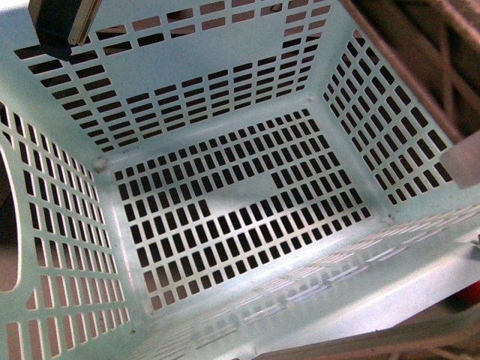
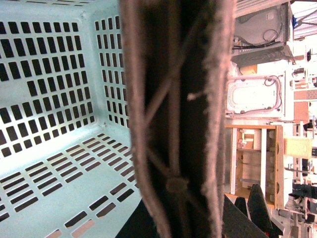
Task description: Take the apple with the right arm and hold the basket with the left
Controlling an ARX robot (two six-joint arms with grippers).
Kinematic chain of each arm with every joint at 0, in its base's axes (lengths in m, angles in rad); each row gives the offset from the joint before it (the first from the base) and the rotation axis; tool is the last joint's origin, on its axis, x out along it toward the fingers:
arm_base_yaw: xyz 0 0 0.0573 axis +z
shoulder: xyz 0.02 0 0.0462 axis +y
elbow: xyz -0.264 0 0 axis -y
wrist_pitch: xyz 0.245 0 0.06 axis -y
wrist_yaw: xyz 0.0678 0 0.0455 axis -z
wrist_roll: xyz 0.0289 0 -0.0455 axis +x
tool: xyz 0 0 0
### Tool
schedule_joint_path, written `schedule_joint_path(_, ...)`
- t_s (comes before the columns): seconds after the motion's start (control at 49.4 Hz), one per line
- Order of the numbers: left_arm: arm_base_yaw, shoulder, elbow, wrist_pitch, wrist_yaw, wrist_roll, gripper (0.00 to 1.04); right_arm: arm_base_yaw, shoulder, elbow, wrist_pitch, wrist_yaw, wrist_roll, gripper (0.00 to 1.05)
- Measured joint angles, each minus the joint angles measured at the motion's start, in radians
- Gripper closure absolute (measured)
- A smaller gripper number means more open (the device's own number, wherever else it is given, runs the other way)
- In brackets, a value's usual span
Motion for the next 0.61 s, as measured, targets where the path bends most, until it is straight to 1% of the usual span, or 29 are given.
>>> schedule_joint_path(0.203,0.0,0.0,0.0,0.0,-0.003,0.0,0.98,0.0,0.0,0.0,0.0,0.0,0.0,0.09)
schedule_joint_path(0.223,0.0,0.0,0.0,0.0,-0.003,0.0,0.98,0.004,0.006,0.003,-0.008,0.017,0.008,0.09)
schedule_joint_path(0.263,0.0,0.0,0.0,0.0,-0.002,0.0,0.98,0.041,0.068,0.053,-0.141,0.145,0.069,0.09)
schedule_joint_path(0.284,0.0,0.0,0.0,0.0,-0.002,0.001,0.98,0.048,0.094,0.071,-0.181,0.185,0.077,0.09)
schedule_joint_path(0.304,0.0,0.0,0.0,0.0,-0.002,0.0,0.98,0.055,0.15,0.105,-0.257,0.25,0.126,0.09)
schedule_joint_path(0.344,0.0,0.0,0.0,0.0,0.0,-0.002,0.98,0.038,0.256,0.151,-0.377,0.347,0.185,0.09)
schedule_joint_path(0.365,0.0,0.0,0.002,0.001,0.001,-0.003,0.98,0.023,0.301,0.164,-0.421,0.368,0.204,0.09)
schedule_joint_path(0.426,-0.001,0.0,0.002,0.002,0.002,0.001,0.98,-0.037,0.371,0.154,-0.451,0.36,0.23,0.09)
schedule_joint_path(0.466,-0.001,0.0,0.002,0.002,0.002,0.0,0.98,-0.094,0.412,0.137,-0.431,0.317,0.235,0.09)
schedule_joint_path(0.486,-0.001,0.0,0.002,0.002,0.001,-0.002,0.98,-0.108,0.423,0.132,-0.422,0.305,0.235,0.09)
schedule_joint_path(0.567,-0.001,0.0,0.002,0.002,-0.003,-0.002,0.98,-0.215,0.534,0.098,-0.308,0.21,0.222,0.09)
schedule_joint_path(0.608,-0.001,0.0,0.002,0.002,-0.005,0.0,0.98,-0.247,0.597,0.084,-0.251,0.18,0.209,0.09)
